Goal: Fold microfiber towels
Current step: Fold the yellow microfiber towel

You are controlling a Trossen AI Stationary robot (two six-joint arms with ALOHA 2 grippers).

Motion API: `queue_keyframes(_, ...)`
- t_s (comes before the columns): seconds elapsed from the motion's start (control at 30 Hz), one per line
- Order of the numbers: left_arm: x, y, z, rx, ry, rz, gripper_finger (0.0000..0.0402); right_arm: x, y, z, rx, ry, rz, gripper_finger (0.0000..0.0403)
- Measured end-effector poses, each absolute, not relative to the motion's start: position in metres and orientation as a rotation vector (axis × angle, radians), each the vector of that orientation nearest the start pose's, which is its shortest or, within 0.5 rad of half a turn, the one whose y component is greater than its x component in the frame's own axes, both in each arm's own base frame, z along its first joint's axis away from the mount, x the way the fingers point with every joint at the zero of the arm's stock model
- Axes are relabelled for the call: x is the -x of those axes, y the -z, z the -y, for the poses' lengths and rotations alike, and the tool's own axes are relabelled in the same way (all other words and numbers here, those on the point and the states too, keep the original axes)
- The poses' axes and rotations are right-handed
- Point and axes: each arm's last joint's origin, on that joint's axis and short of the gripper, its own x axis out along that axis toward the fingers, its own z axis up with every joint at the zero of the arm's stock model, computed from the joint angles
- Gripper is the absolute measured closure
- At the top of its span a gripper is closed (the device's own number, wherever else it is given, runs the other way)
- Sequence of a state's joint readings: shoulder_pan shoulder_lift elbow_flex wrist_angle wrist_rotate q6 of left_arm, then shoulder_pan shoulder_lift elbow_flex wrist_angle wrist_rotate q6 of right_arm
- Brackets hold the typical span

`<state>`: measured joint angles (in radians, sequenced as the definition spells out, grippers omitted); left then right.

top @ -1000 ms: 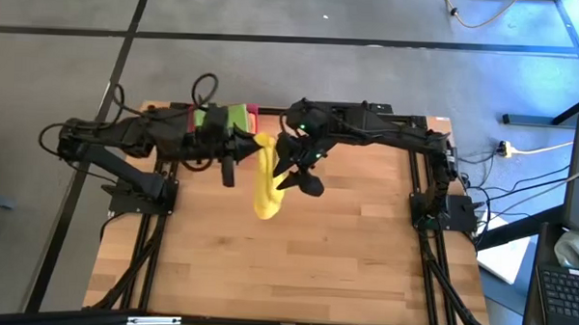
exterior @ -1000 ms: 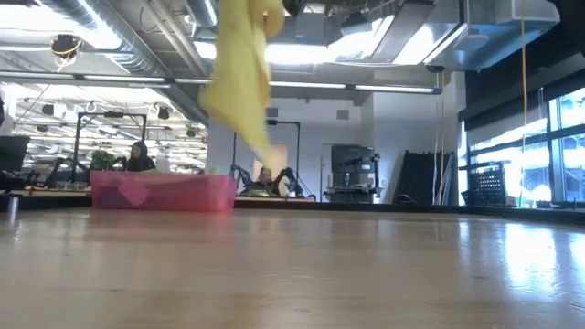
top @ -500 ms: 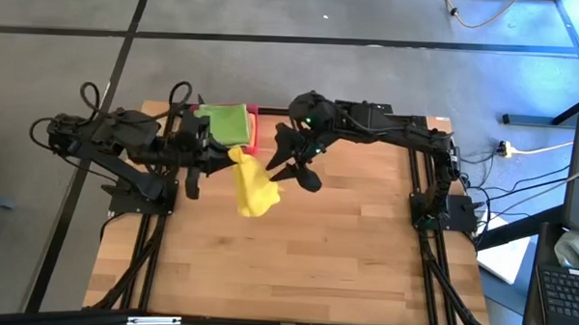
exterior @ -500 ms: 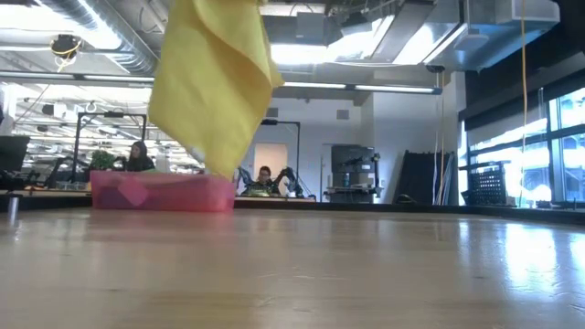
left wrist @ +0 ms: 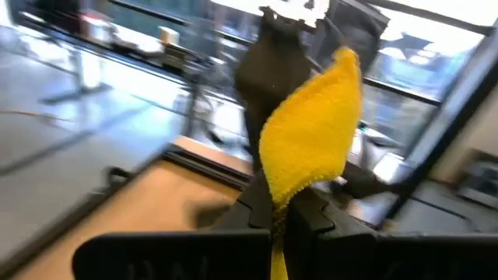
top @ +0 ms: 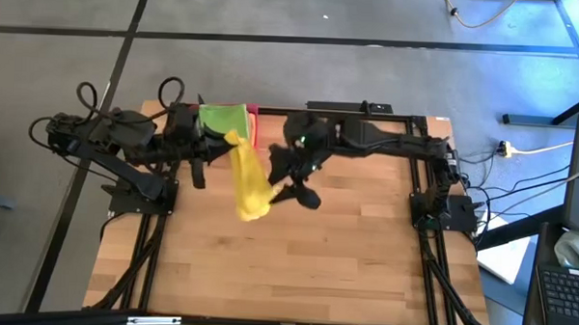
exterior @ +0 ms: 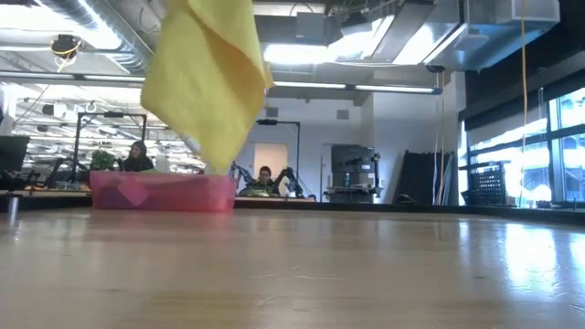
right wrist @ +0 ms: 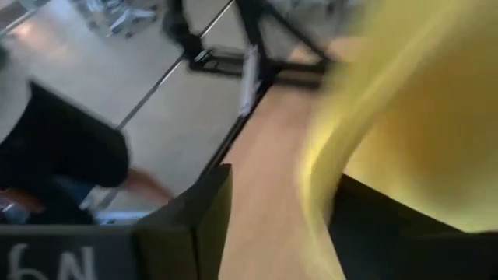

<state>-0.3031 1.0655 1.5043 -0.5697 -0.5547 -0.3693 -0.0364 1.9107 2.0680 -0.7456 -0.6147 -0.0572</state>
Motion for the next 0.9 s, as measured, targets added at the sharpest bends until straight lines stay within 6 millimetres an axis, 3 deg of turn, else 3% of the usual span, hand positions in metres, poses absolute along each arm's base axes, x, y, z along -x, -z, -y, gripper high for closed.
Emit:
queue_keyframes(0.23, -0.174, -0.482, 0.037, 0.301, -0.329, -0.053, 0.0401, -0.42, -0.361, -0.013, -0.155, -0.564, -0.68, 0.028)
queue_keyframes(0.43, -0.173, -0.482, 0.041, 0.306, -0.299, -0.057, 0.0401, -0.419, -0.36, -0.005, -0.167, -0.553, -0.679, 0.039)
queue_keyframes(0.77, -0.173, -0.482, 0.042, 0.318, -0.293, -0.057, 0.0402, -0.418, -0.361, 0.01, -0.237, -0.503, -0.689, 0.0328)
queue_keyframes(0.9, -0.173, -0.482, 0.042, 0.3, -0.293, -0.059, 0.0401, -0.416, -0.359, 0.011, -0.217, -0.483, -0.717, 0.0364)
